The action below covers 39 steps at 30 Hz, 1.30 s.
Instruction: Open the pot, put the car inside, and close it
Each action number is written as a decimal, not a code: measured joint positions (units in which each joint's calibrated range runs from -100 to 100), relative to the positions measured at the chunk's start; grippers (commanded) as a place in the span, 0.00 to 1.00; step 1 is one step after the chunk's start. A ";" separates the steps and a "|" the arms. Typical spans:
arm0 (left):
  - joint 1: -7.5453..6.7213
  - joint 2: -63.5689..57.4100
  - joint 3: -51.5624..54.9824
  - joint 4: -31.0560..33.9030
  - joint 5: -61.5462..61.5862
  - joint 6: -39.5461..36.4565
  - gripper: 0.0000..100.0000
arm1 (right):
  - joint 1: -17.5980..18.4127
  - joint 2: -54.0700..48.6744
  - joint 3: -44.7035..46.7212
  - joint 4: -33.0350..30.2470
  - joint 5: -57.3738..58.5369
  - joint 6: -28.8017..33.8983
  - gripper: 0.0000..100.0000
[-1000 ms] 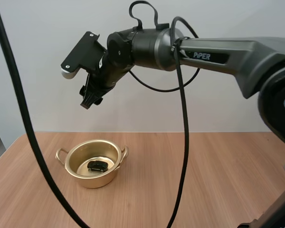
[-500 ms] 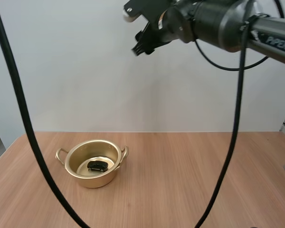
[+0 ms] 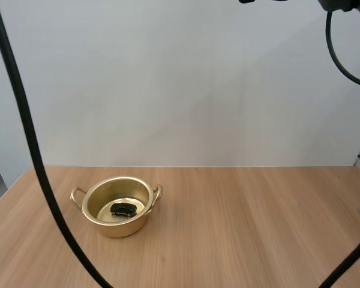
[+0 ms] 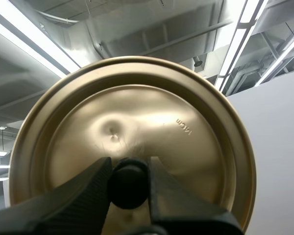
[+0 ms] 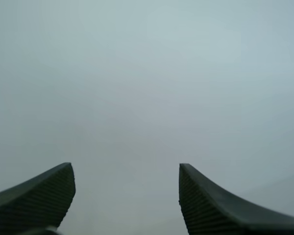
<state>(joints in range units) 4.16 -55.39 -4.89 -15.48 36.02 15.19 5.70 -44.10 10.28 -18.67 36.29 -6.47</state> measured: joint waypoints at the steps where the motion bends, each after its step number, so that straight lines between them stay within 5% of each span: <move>1: 0.00 0.00 0.00 0.00 0.00 -0.03 0.00 | 0.00 -0.96 0.00 0.70 1.13 0.00 1.00; 13: 0.00 0.00 5.14 1.17 11.64 -2.04 0.00 | 0.00 -5.77 8.30 -1.51 3.46 -0.11 1.00; 28: 0.00 6.90 30.06 3.80 18.05 -2.04 0.00 | -1.09 -8.04 11.50 -2.60 11.69 -0.11 1.00; 39: 0.00 19.80 30.75 1.74 26.79 -2.38 0.00 | -1.67 -9.02 11.50 -3.01 14.28 -0.19 1.00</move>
<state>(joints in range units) 4.16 -35.60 25.86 -13.74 62.82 12.81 4.03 -53.12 21.78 -21.68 50.57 -6.66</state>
